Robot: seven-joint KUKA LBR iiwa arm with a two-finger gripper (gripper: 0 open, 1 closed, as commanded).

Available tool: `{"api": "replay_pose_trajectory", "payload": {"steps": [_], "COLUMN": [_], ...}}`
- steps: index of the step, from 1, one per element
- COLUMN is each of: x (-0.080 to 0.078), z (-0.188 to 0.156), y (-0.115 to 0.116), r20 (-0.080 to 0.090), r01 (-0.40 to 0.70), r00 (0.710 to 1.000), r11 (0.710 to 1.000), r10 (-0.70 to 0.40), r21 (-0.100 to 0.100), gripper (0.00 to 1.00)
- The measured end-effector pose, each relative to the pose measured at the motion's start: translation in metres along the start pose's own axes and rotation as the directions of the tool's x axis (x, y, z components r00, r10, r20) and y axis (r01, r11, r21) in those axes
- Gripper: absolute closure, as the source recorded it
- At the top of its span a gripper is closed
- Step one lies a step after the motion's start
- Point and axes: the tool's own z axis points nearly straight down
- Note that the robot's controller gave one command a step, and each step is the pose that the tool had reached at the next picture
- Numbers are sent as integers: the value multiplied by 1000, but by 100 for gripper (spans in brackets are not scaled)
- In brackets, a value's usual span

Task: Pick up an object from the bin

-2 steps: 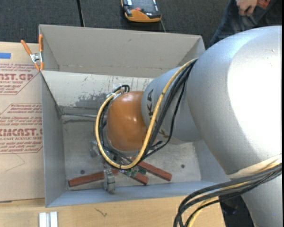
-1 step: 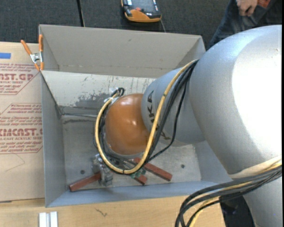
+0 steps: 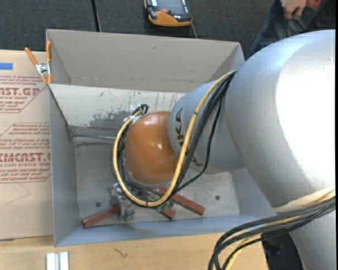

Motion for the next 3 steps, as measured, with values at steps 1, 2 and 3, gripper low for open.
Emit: {"api": "replay_pose_trajectory", "payload": {"steps": [1, 2, 3], "x": [0, 1, 2], "z": [-1, -7, -22], "y": [0, 0, 0], "r20": [0, -4, -5], "r01": [0, 0, 0], "r00": [1000, 1000, 1000], "r11": [1000, 1000, 1000], "r10": [0, 0, 0], "r21": [0, 0, 1], "gripper": [100, 100, 100]}}
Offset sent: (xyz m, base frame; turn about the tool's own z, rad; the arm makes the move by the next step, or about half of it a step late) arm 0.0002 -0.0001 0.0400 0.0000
